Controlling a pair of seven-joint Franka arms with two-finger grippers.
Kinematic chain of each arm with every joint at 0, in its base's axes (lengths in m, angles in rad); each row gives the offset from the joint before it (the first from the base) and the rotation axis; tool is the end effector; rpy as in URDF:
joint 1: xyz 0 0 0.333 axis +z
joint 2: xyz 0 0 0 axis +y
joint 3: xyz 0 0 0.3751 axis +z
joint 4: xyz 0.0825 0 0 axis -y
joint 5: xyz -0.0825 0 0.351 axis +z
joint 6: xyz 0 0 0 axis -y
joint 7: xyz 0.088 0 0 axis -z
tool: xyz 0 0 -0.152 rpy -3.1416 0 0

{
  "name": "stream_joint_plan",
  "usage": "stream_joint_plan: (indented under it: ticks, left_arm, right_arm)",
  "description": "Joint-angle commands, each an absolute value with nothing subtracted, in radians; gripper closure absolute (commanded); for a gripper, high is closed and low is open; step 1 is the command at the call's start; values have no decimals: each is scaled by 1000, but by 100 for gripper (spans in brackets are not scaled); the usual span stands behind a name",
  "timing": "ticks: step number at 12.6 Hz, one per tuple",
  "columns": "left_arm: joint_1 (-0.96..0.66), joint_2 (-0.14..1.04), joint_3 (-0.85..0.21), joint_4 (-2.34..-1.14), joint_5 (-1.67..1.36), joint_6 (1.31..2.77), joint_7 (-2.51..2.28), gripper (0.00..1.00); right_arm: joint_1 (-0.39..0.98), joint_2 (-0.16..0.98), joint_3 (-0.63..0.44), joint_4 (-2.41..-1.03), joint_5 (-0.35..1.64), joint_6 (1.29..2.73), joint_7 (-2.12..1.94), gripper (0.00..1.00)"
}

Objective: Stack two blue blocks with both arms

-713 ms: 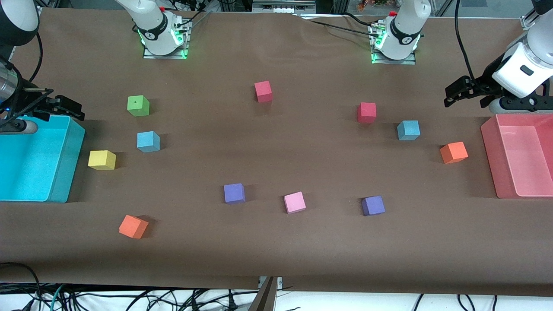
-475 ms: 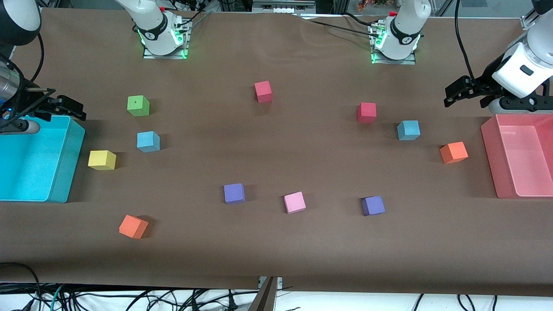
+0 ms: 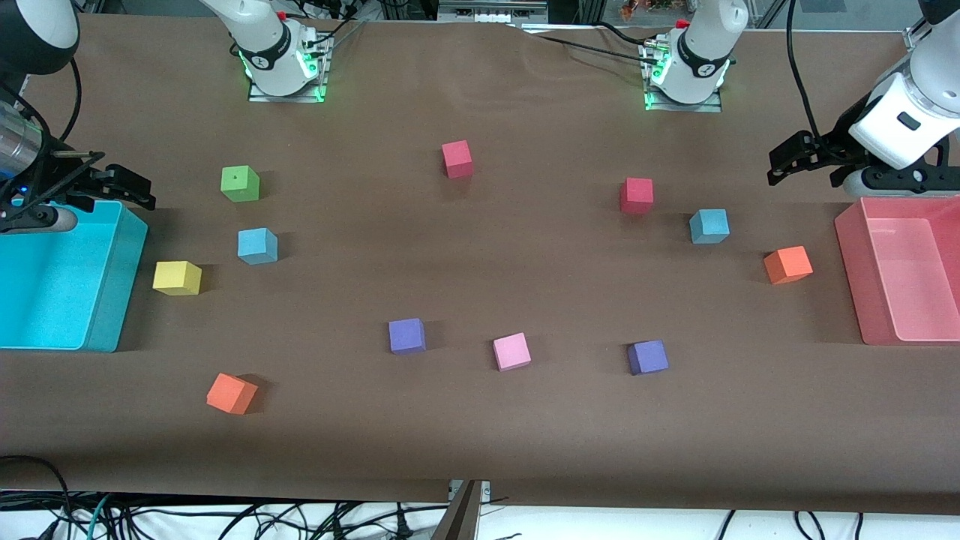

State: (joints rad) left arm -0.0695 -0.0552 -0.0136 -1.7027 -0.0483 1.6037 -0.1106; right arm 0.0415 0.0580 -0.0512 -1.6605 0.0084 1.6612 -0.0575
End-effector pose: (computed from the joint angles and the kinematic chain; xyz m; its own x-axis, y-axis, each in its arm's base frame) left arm 0.4969 -0.0488 0.6119 0.9984 0.0291 -0.0488 0.0312 -0.9986 0.0423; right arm 0.5426 -0.0033 0.5759 0.9973 0.0470 -0.0568 0.0465 -0.9989 -0.0086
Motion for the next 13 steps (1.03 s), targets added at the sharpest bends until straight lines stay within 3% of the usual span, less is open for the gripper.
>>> stream_joint_plan:
  ticks: [1, 13]
  left_arm:
    - [-74, -41, -11, -1672, -41, 1585, -114, 0]
    - [-74, -40, -9, -1672, -40, 1585, -113, 0]
  right_arm:
    - [34, 42, -38, -1666, 8, 1660, -49, 1]
    - [31, 60, -26, -1677, 8, 1660, -57, 1]
